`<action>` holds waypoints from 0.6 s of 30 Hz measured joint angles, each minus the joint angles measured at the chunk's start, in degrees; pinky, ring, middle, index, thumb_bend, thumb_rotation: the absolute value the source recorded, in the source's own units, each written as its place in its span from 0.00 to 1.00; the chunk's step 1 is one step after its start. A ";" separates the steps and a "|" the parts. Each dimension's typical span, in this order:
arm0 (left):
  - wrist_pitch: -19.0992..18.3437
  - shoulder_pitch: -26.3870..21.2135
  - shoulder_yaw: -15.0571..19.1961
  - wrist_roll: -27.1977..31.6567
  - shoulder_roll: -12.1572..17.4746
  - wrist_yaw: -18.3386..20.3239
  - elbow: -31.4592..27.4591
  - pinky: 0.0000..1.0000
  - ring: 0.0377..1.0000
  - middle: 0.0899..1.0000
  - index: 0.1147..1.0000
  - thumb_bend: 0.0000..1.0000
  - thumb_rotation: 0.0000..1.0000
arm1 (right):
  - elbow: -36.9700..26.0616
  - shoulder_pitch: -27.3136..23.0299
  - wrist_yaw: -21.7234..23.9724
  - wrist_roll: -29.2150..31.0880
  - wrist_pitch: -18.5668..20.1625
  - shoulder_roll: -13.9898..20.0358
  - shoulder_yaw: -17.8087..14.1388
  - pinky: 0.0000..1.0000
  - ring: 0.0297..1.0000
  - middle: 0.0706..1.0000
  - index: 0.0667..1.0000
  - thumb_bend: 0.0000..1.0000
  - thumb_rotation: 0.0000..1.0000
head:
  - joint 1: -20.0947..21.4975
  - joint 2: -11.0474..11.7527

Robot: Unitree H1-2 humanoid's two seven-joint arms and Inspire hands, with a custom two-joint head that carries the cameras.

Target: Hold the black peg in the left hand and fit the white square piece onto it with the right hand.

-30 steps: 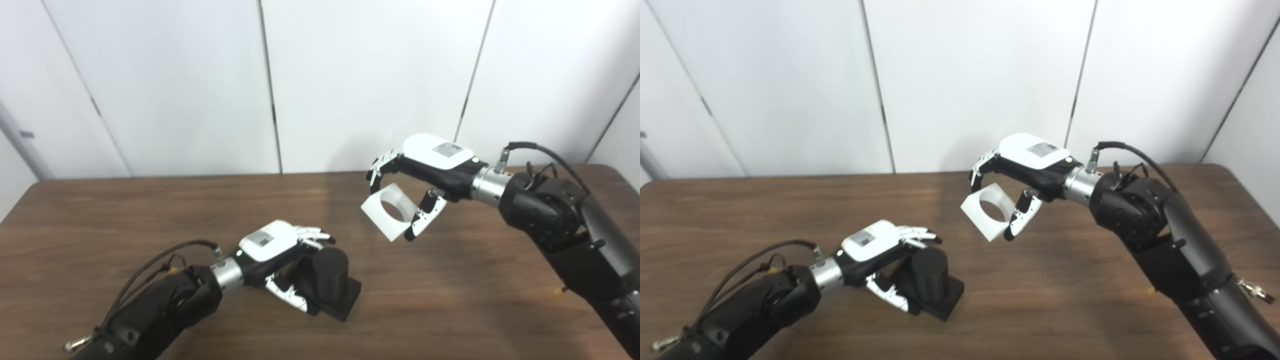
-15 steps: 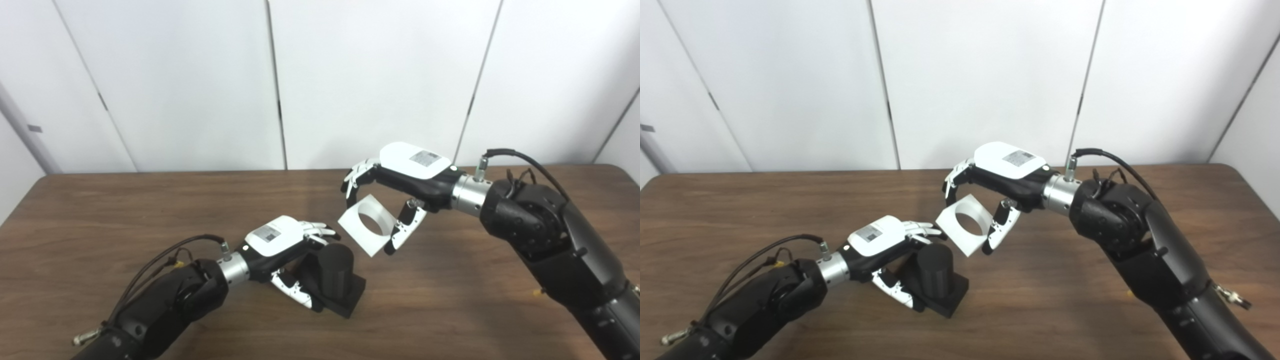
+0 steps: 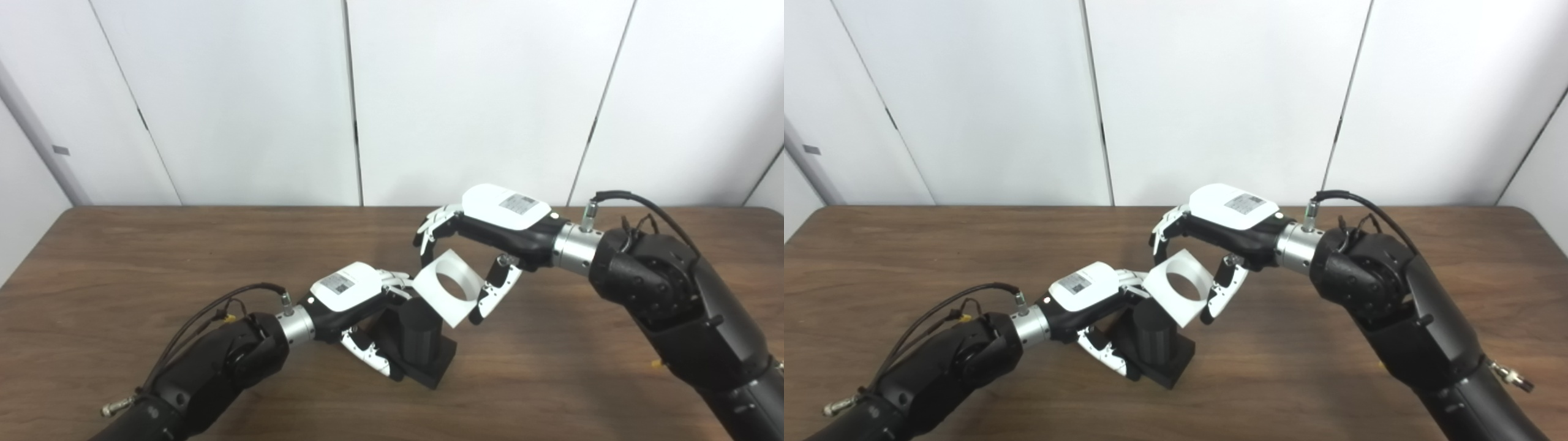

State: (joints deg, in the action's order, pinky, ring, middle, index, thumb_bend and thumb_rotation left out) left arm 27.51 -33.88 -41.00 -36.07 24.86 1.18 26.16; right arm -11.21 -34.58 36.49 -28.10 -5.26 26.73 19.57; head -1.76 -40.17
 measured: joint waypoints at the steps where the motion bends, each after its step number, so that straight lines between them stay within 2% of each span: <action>1: 0.00 0.00 0.03 -0.01 -0.02 0.02 0.00 0.86 0.90 0.87 0.43 0.52 0.08 | 0.00 0.00 0.03 0.02 0.00 0.00 0.07 0.68 0.82 0.75 0.44 0.52 0.13 | 0.00 0.00; 18: -0.20 0.54 1.26 -0.69 -0.28 1.33 -0.87 0.87 0.90 0.87 0.43 0.52 0.08 | 1.97 0.95 0.06 -0.13 -1.68 -0.95 2.03 0.71 0.82 0.75 0.44 0.52 0.14 | -0.62 -0.44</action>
State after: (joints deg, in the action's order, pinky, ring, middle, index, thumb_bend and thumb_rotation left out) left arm 27.31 -33.35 -39.74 -36.76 24.58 2.51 25.29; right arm -9.24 -33.63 36.55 -28.23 -6.93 25.79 21.60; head -2.37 -40.61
